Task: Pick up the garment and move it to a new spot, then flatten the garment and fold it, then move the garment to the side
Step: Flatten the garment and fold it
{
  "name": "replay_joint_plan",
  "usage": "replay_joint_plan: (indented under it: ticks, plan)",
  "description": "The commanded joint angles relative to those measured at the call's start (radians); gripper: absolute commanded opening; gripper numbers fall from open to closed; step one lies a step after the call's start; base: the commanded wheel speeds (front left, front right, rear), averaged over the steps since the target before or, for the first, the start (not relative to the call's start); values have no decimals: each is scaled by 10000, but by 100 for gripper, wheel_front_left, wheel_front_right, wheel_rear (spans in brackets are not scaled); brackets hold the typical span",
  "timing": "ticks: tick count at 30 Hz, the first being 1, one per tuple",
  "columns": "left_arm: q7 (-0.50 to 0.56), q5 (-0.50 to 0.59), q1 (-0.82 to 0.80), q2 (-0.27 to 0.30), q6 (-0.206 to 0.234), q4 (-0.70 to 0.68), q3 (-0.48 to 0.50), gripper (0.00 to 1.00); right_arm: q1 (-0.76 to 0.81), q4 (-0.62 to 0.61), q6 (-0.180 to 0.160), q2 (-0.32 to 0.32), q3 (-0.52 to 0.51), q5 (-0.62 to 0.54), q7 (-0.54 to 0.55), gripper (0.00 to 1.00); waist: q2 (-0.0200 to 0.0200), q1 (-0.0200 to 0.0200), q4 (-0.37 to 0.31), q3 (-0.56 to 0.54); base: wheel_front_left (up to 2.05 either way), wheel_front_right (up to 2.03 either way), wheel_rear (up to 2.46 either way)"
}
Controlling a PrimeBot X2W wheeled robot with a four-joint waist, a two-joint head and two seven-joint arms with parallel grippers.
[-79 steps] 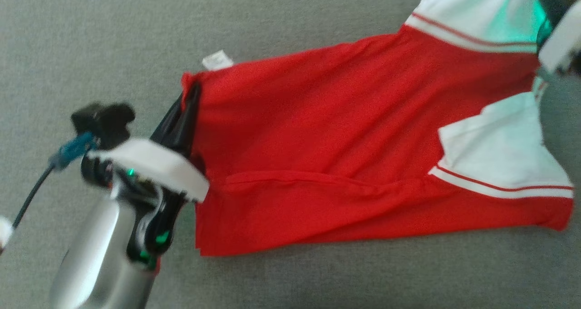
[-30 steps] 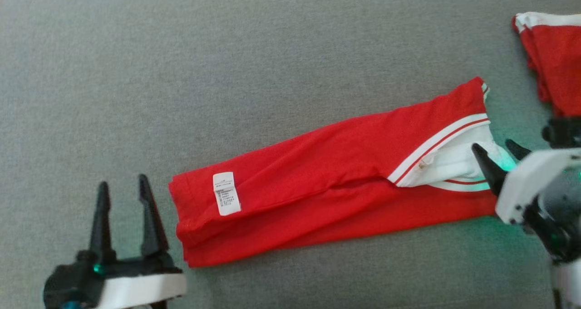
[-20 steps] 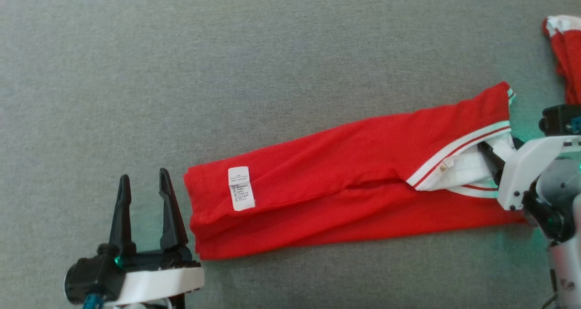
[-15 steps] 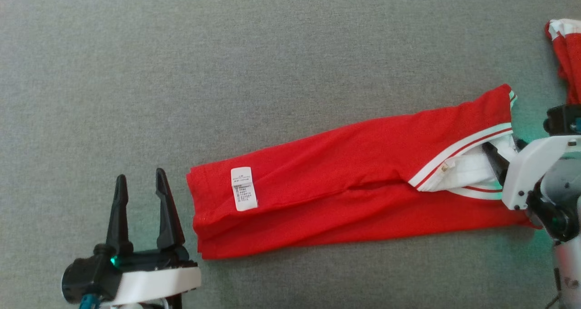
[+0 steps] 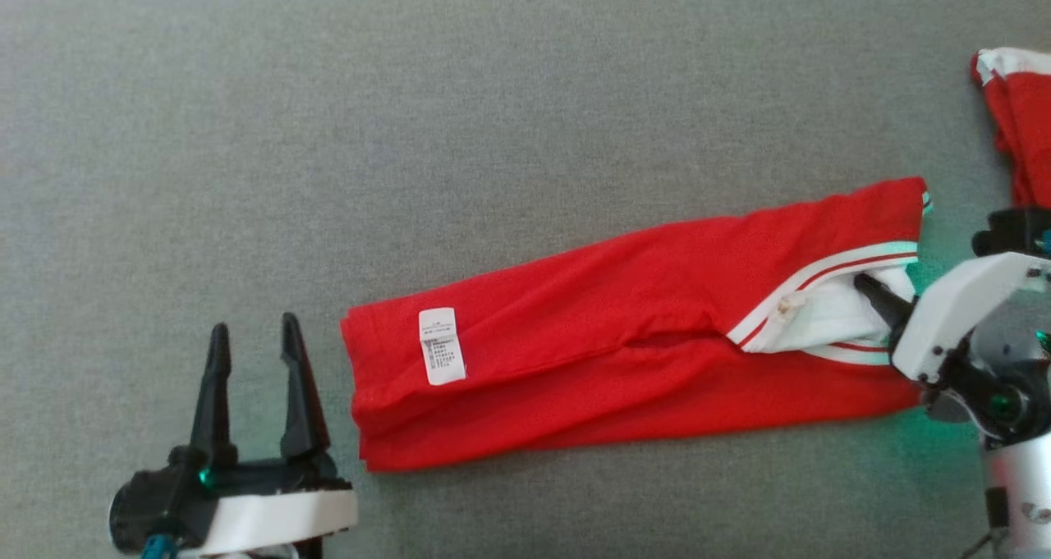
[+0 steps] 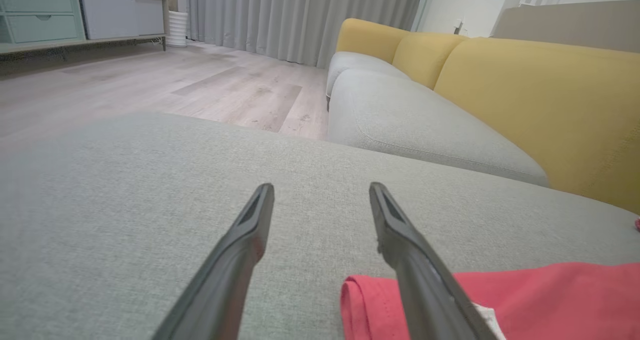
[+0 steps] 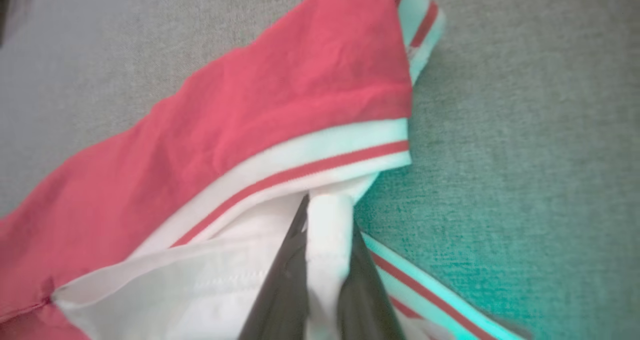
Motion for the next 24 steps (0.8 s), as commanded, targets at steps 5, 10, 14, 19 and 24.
replay_joint_plan:
  ticks: [5,10,14,19,24]
  plan:
    - [-95,-15,295,-30,-27,-148,436,100,-95,-370,77,-526,-1038,271,300,0,0,0,-68,-370,0,0,0]
    - [-95,-156,427,-33,54,-158,442,100,-165,-962,77,-1112,-2539,249,873,0,0,0,-109,-564,0,0,0]
    - [-95,-227,515,-34,92,-153,437,100,-179,-1777,77,-1462,-3457,156,1492,0,0,0,-122,-709,0,0,0]
    - [-95,-316,653,-34,127,-71,449,100,-3,-3419,77,-1331,-3433,286,2474,0,0,0,-215,-887,0,0,0]
    - [-95,-120,683,-35,21,150,312,100,391,-4894,77,-465,-2365,621,3246,0,0,0,-246,-1102,0,0,0]
